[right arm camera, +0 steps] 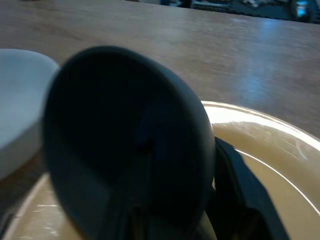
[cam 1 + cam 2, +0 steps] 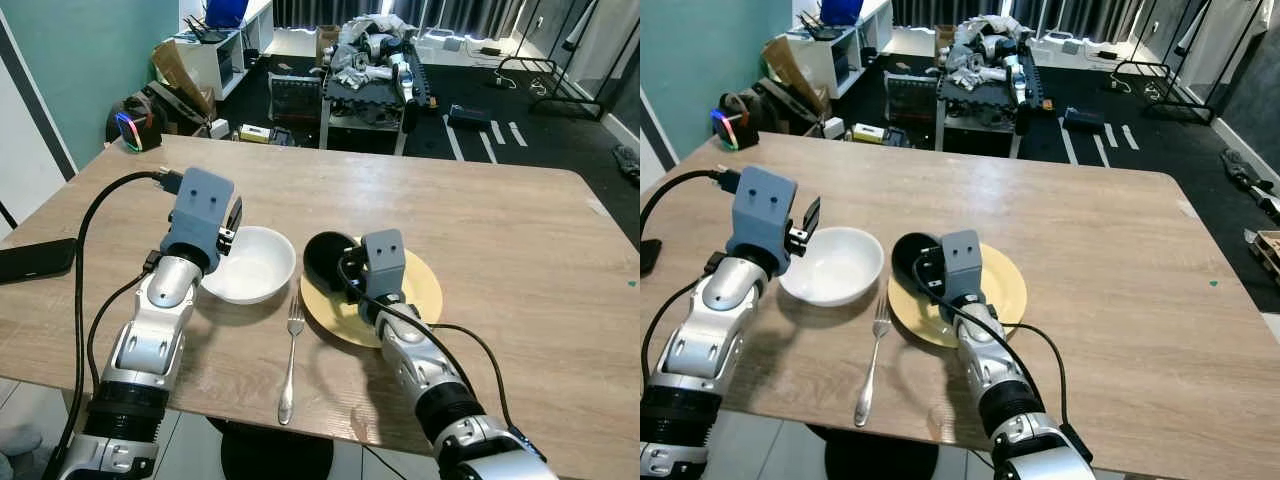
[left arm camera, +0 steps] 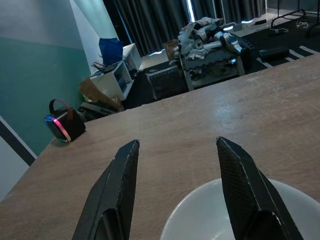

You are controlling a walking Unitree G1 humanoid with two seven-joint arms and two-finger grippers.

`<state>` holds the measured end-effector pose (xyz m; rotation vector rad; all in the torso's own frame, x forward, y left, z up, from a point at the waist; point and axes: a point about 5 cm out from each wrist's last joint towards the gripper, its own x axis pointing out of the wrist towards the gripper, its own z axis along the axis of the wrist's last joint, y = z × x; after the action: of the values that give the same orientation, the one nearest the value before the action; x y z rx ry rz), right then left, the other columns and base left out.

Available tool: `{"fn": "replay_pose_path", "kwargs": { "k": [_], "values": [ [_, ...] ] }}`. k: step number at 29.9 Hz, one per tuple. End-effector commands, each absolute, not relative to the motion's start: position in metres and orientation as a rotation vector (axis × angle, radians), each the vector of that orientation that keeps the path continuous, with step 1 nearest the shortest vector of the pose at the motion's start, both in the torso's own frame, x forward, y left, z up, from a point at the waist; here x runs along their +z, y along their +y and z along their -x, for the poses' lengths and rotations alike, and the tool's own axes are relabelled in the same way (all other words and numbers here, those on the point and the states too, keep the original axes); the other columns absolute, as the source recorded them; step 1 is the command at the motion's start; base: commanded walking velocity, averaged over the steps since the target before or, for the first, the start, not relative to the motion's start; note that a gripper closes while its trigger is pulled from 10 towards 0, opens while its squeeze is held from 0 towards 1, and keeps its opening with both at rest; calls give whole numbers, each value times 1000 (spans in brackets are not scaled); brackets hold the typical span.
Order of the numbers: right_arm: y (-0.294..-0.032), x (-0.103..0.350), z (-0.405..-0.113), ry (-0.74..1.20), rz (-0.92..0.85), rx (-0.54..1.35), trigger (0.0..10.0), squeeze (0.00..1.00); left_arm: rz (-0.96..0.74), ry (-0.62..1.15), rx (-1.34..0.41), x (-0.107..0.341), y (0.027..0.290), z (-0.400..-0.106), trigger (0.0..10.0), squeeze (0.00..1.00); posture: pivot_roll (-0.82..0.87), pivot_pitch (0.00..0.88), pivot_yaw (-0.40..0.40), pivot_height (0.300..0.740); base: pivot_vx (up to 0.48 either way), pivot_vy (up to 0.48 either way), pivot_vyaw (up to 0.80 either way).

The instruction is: Setting the table

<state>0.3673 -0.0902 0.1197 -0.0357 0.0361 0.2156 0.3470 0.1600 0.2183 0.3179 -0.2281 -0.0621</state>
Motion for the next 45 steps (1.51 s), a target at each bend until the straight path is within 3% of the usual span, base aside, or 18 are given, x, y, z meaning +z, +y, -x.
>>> {"fn": "replay_pose_path", "kwargs": {
  "k": [1,15,24,25,26,35,45],
  "values": [
    [-92,118,-368,51,34,181,0,0,-314,-222,-48,217,163,-345,10000,0,48,0,35,740,0,0,0],
    [-127,149,-371,-109,-32,58,0,0,-300,-219,-49,214,160,-344,10000,0,23,0,35,740,0,0,0],
    [-148,182,-339,-259,-231,50,0,0,-231,-198,-111,209,148,-337,10000,0,-15,0,46,740,0,0,0],
    [-149,186,-332,-271,-277,54,235,0,-214,-194,-133,207,144,-333,10000,0,-27,0,52,740,0,0,0],
    [-151,189,-325,-276,-323,51,10000,0,-186,-188,-154,205,140,-329,10000,0,-38,0,56,740,0,0,0],
    [-176,190,-299,-294,-387,-68,10000,0,-89,-172,-208,200,121,-315,10000,0,-86,0,75,740,0,0,0],
    [-177,184,-281,-227,-341,-62,10000,0,-107,-117,-207,191,119,-314,10000,0,-97,0,82,740,0,0,0]
  ]
}}
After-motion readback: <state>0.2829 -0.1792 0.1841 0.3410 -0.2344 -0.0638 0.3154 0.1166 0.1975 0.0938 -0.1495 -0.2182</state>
